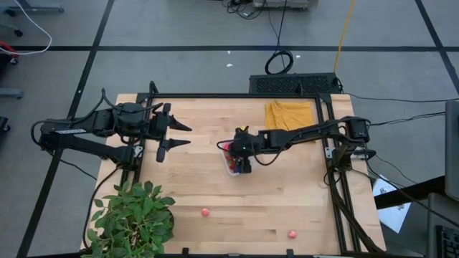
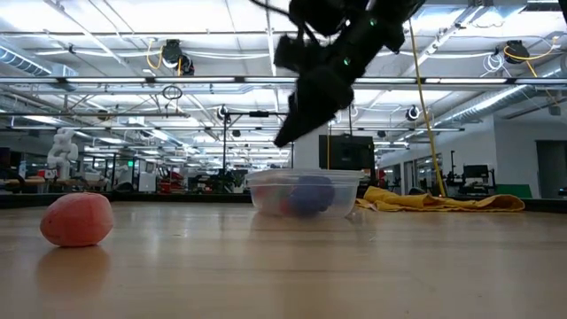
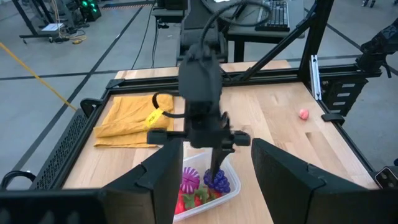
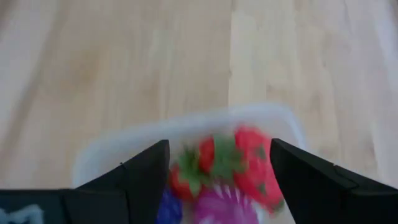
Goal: Pick and placing Produce into tupperware
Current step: Put the left pink peach into the transparent container
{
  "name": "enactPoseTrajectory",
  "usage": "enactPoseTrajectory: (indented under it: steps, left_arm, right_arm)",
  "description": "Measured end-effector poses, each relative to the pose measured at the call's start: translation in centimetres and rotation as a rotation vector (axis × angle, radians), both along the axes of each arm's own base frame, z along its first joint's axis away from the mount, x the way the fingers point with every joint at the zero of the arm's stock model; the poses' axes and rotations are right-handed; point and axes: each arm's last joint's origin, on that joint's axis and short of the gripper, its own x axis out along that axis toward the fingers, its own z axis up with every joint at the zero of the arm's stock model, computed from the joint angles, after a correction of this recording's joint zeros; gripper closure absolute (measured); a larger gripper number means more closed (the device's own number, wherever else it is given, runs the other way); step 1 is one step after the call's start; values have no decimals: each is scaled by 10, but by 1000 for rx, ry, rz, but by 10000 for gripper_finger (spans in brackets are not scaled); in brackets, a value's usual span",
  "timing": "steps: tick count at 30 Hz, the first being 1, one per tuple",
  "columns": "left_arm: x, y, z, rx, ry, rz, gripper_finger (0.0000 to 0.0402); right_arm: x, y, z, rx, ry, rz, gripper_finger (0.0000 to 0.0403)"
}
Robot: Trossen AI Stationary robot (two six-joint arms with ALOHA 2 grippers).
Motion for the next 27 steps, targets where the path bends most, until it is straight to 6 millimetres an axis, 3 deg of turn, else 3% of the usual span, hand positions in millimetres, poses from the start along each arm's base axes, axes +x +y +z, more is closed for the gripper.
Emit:
enactPoseTrajectory:
  steps: [5, 10, 15, 21, 27]
  left_arm:
    - [0, 0, 0, 1, -5, -1, 206]
    - [0, -1, 0, 5, -4, -3, 206]
    - [0, -1, 1, 11, -7, 0, 206]
    - [0, -1, 1, 11, -7, 13, 206]
    - [0, -1, 1, 10, -8, 12, 206]
  right_arm:
    - [5, 26, 18, 50, -120, 20, 133]
    - [6, 68, 25, 140, -202, 61, 133]
    - [3, 109, 26, 218, -243, 224, 133]
    - [13, 145, 9, 232, -347, 347, 133]
    - [28, 154, -24, 231, -292, 381, 133]
